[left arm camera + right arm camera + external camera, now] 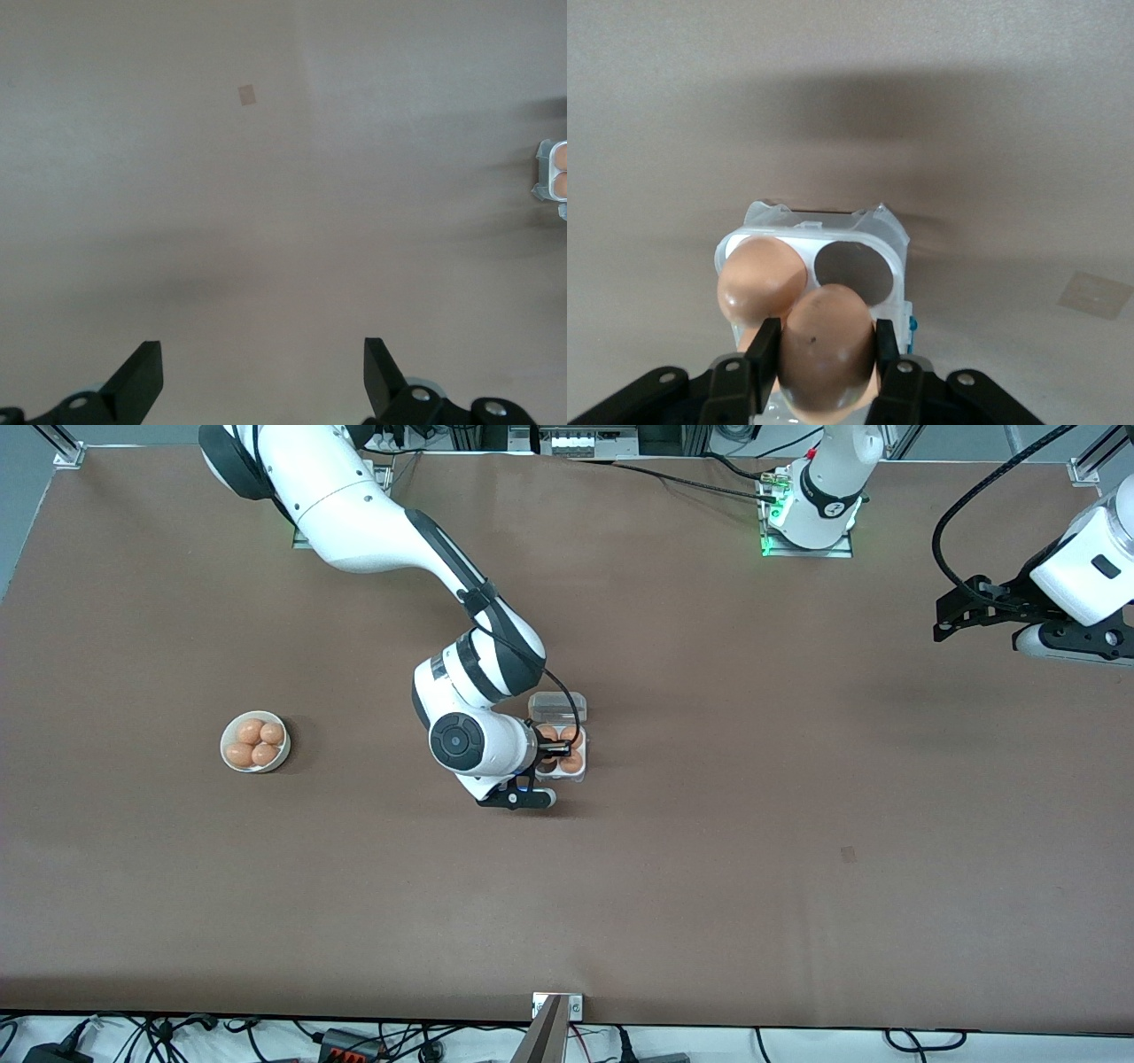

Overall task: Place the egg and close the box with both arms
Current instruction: 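Lower the egg into the empty slot and open the right gripper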

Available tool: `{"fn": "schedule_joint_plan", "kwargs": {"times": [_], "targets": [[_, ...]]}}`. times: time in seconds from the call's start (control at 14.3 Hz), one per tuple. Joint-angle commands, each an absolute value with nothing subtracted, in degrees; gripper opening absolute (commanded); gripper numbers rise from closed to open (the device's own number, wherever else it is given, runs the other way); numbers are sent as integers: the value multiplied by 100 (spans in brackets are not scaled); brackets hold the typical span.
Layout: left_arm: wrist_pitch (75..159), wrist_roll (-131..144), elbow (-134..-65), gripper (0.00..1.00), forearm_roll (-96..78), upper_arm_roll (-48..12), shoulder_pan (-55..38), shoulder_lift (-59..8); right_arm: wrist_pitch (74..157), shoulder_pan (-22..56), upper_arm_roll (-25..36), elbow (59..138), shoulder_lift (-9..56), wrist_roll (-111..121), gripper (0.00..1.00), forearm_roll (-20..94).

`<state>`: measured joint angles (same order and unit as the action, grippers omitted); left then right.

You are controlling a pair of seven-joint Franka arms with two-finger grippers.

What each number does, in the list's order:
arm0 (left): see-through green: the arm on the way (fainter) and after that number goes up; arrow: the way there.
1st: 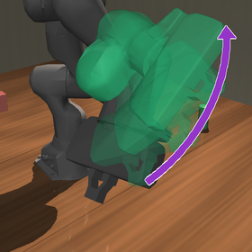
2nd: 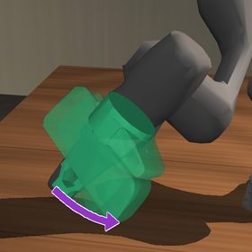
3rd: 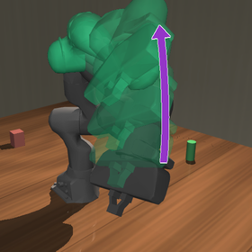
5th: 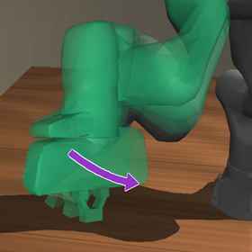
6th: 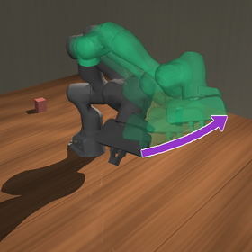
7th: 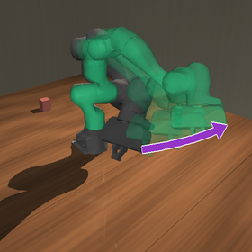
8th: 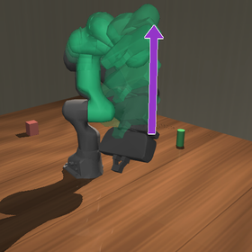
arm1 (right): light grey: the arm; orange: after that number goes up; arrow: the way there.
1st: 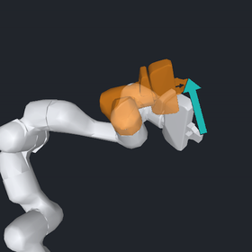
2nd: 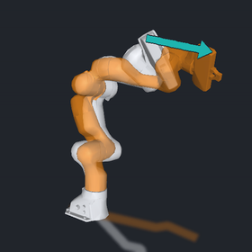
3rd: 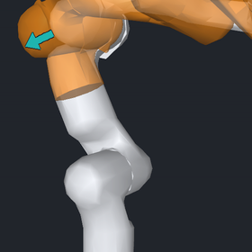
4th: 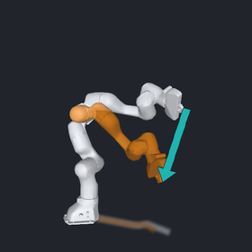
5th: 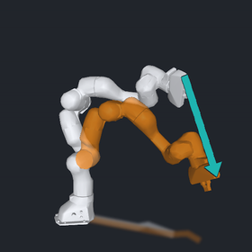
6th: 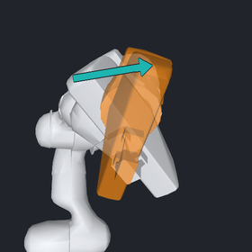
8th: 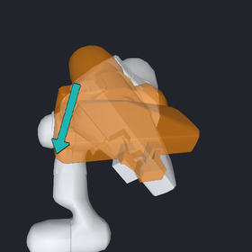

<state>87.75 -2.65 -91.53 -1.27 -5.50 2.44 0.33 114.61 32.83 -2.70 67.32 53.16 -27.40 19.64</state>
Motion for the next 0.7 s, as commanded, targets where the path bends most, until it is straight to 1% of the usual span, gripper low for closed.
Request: {"fn": "schedule_joint_plan", "kwargs": {"times": [0.0, 0.14, 0.21, 0.28, 0.35, 0.63], "targets": [[8640, -343, -8956, 100, -211, -562, 255, -44, 11408, 3296, -281, 6583, 5484, -2812, 20, 2004], [8640, -343, -8956, 100, -211, -563, 255, -44, 11399, 3278, -255, 6583, 5484, -2804, 20, 1995], [8640, -343, -8956, 100, -211, -563, 255, -44, 11408, 3278, -246, 6583, 5519, -2812, 24, 1995], [8640, -343, -8956, 100, -211, -563, 255, -44, 11417, 3270, -246, 6583, 5528, -2821, 50, 2004], [8640, -351, -8956, 100, -211, -554, 264, -44, 11417, 3278, -246, 6583, 5520, -2856, 100, 1995], [8640, -352, -8956, 100, -211, -563, 264, -44, 11338, 3287, -220, 6557, 5318, -2892, 100, 1995]]}}
